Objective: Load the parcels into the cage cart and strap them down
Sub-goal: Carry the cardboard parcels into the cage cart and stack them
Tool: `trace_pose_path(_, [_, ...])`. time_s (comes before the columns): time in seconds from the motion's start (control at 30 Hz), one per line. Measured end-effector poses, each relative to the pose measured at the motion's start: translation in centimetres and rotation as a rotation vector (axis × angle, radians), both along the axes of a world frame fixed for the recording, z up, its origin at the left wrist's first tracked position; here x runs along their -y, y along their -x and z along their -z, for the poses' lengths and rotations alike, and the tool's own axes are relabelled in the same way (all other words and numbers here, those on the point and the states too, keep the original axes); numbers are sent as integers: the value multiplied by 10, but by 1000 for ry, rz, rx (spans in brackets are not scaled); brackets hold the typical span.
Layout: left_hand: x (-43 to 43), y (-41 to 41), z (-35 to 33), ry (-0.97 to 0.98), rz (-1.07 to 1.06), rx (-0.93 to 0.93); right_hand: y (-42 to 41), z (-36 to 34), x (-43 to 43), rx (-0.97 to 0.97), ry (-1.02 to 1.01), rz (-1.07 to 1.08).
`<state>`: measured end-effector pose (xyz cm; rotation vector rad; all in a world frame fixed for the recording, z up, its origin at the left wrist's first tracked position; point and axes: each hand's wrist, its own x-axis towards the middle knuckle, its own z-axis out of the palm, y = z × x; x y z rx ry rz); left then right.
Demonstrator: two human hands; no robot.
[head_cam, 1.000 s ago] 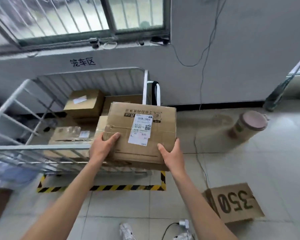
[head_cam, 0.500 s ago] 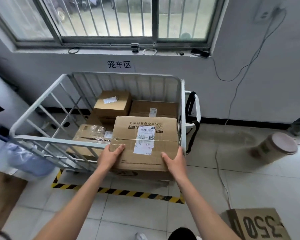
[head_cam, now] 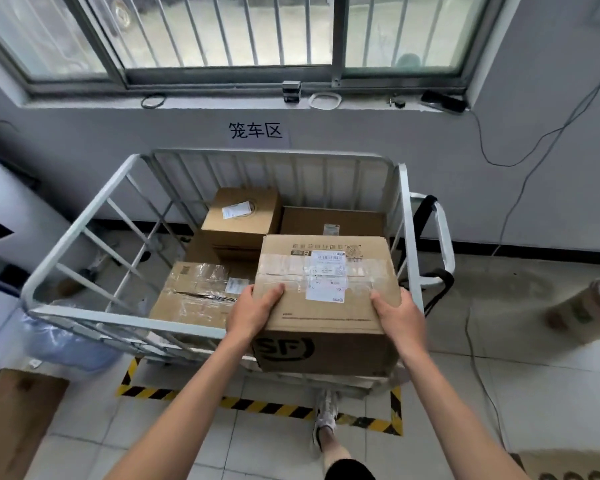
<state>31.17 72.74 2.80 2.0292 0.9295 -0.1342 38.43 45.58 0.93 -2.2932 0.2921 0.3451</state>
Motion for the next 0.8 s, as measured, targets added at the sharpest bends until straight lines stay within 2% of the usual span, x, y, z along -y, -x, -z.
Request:
trace_pose_path(0.2, [-51, -65, 5, -1, -43, -74, -84, 11, -58, -99, 31, -91])
trace_pose_path(0.3, [-92, -75, 14, 27, -103, -76, -101, 18, -100, -118, -59, -113])
trace_pose_path(0.5, [-176, -59, 27, 94, -212, -31, -88, 53, -195, -202, -233, -121])
trace_pose_path(0.67, [-250, -21, 73, 113, -320, -148, -54, 85, -284, -256, -182, -160])
trace_pose_path(0.8, [-324, -38, 93, 171, -318, -251, -57, 100, -348, -315, -223, -115])
